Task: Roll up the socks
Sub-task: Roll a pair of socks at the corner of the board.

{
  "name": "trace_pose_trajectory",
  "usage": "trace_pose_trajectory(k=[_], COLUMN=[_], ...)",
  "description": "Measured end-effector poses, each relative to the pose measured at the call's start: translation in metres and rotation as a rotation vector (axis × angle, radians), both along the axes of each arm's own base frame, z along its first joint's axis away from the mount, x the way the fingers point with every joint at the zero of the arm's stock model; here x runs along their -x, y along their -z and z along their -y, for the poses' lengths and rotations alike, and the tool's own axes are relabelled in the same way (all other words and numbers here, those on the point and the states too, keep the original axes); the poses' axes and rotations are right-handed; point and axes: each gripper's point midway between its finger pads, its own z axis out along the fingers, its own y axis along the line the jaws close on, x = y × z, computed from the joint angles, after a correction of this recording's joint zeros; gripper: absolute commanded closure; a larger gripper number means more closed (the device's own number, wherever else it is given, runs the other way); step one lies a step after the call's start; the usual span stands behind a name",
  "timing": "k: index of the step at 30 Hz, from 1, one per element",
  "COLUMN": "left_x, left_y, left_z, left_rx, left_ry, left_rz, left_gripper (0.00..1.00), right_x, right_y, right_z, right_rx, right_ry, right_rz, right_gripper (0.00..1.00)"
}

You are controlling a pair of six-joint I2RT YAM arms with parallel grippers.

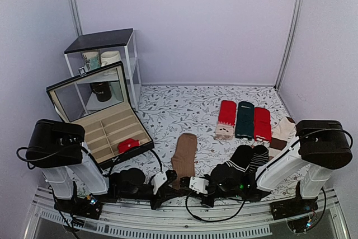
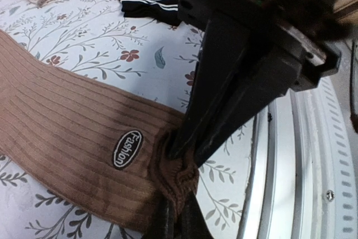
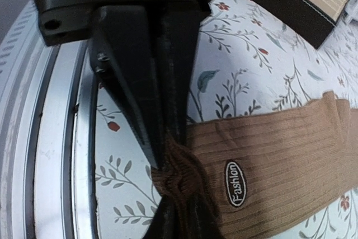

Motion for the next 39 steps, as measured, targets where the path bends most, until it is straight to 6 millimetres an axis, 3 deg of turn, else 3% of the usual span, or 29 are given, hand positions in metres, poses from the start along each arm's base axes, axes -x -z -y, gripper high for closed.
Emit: trace_pose_trajectory(k=[3,8,11,16,20,23,30,39], left_x=[0.0,0.001,0.001,-0.005,0.007,0.016,0.027,0.041], left_y=[0.0,-0.001,-0.006,-0.037,-0.051,-0.048,-0.017,-0.037], left_z=[-0.001,-0.012,-0.03,-0.034,-0.022,-0.017,-0.021,-0.016], left_rx=[0.0,-0.01,-0.03,-0.005,-0.014,-0.043,-0.154,-0.069], left_ry=[0.001,-0.002,-0.018,-0.068,-0.047,-0.023,0.031,0.067], left_rz=[-0.001,0.016,0.053,0.172,0.269,0.328,0.421,0.575], left_gripper=[0.98,0.7,0.63,0.59,0.59,0.59,0.59,0.59], right_x=[-0.003,0.0,0.001,0.006,0.014,0.022,0.02,0.018], right_y=[-0.001,-0.001,-0.001,-0.002,-0.002,-0.002,0.0,0.004], right_z=[-0.001,-0.005,-0.006,-0.009,-0.008,-0.005,-0.006,-0.005], right_rx=[-0.004,0.002,-0.002,-0.004,0.013,0.028,0.071,0.103], right_ry=[0.023,0.035,0.038,0.035,0.032,0.034,0.071,0.078], right_rz=[-0.006,-0.061,-0.13,-0.312,-0.47,-0.579,-0.764,-0.884], right_gripper=[1.0,1.0,1.0,1.0,1.0,1.0,1.0,1.0])
